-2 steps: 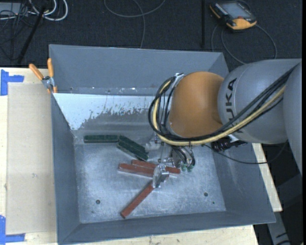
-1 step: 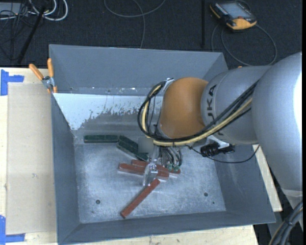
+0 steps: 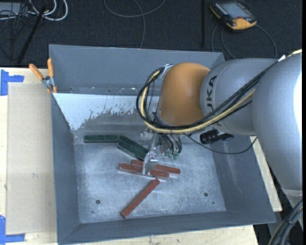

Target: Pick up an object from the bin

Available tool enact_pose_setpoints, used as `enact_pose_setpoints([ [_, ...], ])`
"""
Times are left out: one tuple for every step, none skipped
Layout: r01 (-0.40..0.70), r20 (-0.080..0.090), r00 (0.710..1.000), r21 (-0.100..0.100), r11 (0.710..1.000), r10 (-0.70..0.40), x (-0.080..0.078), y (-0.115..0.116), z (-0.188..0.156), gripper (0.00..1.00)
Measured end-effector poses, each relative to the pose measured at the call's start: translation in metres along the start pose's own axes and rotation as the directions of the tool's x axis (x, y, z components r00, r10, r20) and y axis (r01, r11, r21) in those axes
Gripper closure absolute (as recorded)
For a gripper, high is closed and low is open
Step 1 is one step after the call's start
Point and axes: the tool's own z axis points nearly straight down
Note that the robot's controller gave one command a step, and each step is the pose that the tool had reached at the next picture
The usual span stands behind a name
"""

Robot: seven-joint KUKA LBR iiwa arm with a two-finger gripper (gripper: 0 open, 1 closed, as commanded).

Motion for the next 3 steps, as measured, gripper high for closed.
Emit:
enact_pose_setpoints([
  [-0.135,-0.001,0.991,-0.001,0.991,0.135,0.029,-0.011,0.003,0.0],
  [-0.134,0.01,0.991,-0.004,0.991,0.134,-0.007,0.0,0.03,0.0],
  [-0.185,0.019,0.982,-0.011,0.983,0.186,0.024,-0.005,0.034,1.0],
])
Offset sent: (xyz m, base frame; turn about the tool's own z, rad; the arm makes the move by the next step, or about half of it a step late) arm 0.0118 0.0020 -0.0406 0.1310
